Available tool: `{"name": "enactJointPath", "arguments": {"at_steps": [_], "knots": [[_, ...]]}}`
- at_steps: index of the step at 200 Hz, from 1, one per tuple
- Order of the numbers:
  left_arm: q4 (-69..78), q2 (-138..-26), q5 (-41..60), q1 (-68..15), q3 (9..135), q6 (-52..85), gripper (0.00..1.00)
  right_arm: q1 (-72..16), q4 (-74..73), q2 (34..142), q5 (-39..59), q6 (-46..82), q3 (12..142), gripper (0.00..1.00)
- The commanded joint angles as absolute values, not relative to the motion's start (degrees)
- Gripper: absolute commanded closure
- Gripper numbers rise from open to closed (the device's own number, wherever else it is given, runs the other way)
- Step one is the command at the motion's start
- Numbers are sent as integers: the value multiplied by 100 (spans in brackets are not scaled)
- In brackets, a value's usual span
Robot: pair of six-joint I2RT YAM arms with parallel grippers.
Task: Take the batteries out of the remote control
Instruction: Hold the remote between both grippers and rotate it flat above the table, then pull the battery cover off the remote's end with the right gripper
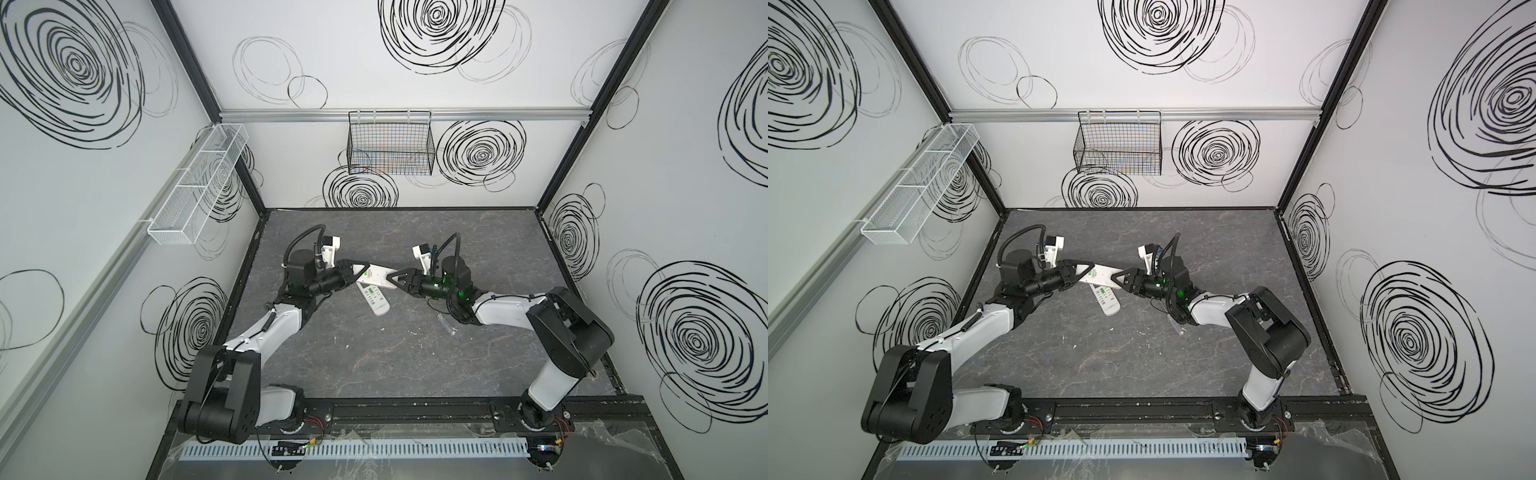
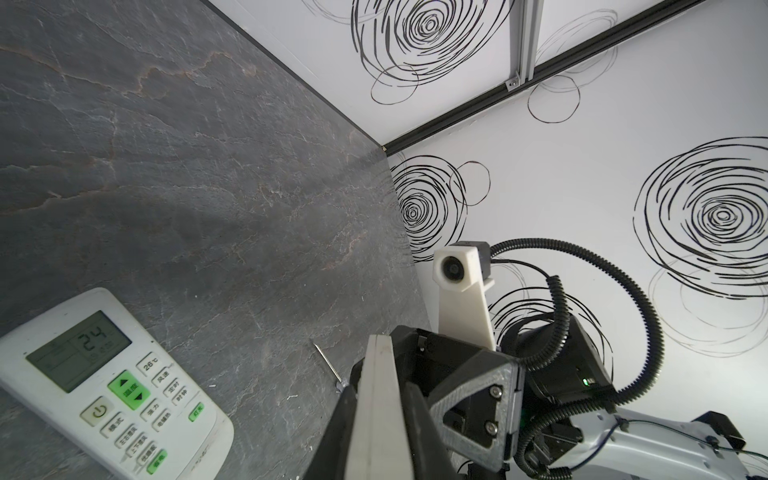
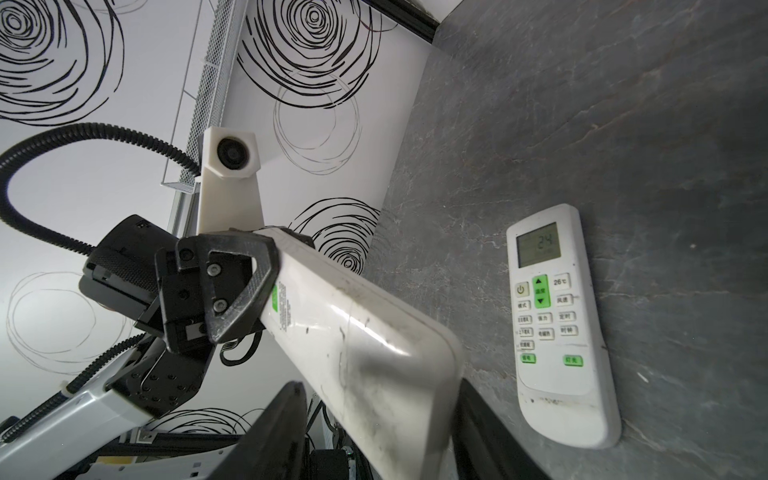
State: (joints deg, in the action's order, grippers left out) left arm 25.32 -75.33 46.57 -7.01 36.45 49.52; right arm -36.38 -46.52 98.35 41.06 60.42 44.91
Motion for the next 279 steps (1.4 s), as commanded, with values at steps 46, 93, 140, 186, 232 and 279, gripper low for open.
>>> {"name": "enactJointPath", "arguments": {"at_steps": [46, 93, 140, 186, 232, 279], "knots": [[2906, -7495, 4761, -690, 3824, 4934, 100, -3622, -4683, 10051, 4141, 6174, 4726, 56], [3086, -7493, 4830, -643, 3773, 5105, 100, -3504, -4869, 10079, 4087, 6328, 4545, 65], [3199, -7524, 4839, -624, 3749, 5170, 100, -3448, -4836, 9989, 4065, 6231, 4421, 70], [3156, -7521, 4818, -582, 3744, 5115, 100, -3334, -4856, 9787, 4170, 6183, 4307, 67], [3119, -7505, 4790, -554, 3744, 5104, 100, -3287, -4989, 9631, 4186, 6179, 4140, 75], [3095, -7467, 4799, -547, 3727, 5079, 100, -3209, -5103, 9530, 4223, 6214, 4009, 77]]}}
